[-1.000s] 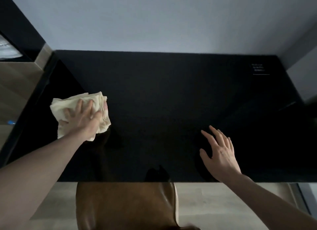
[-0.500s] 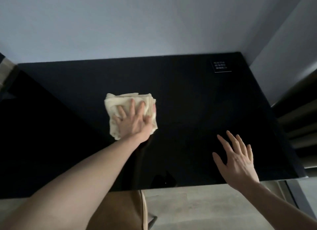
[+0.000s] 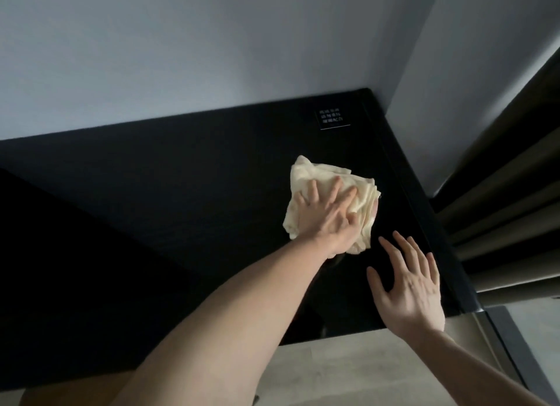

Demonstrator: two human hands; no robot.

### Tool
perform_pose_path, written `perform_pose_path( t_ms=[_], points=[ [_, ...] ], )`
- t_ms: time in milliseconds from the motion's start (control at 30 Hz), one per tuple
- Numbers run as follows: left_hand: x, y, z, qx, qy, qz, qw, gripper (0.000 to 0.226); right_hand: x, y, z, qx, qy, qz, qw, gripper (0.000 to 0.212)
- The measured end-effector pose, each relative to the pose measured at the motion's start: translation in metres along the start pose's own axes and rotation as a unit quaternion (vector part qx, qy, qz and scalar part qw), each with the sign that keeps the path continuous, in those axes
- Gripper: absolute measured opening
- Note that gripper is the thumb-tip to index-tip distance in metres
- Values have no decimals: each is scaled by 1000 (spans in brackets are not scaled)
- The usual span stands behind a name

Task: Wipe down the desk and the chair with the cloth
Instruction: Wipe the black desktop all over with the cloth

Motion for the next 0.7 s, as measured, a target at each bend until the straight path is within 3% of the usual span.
perform_pose_path(
  t_ms=[167, 300, 500, 700],
  points=[
    [60, -2, 2, -33, 23, -47, 998, 70, -2, 2, 1, 6, 0, -1, 1000, 69],
    [90, -13, -15, -56, -56, -53, 995, 72, -2, 4, -1, 8, 1, 4, 1000, 68],
    [62, -15, -53, -65, -163, 13, 984, 66, 3, 6, 0, 11, -7, 8, 1000, 66],
    [-20, -5, -95, -2, -53, 7, 999, 63, -1, 4, 0, -4, -8, 0, 1000, 60]
  ],
)
Point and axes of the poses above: each hand's wrist, its own z-axis away from the middle knuckle, its own y-axis out of the palm, x = y × z, the point moved 9 cm from there along -z, towards the middle knuckle, and after that the axes turned 7 degrees about -x, right-handed, at the moved point
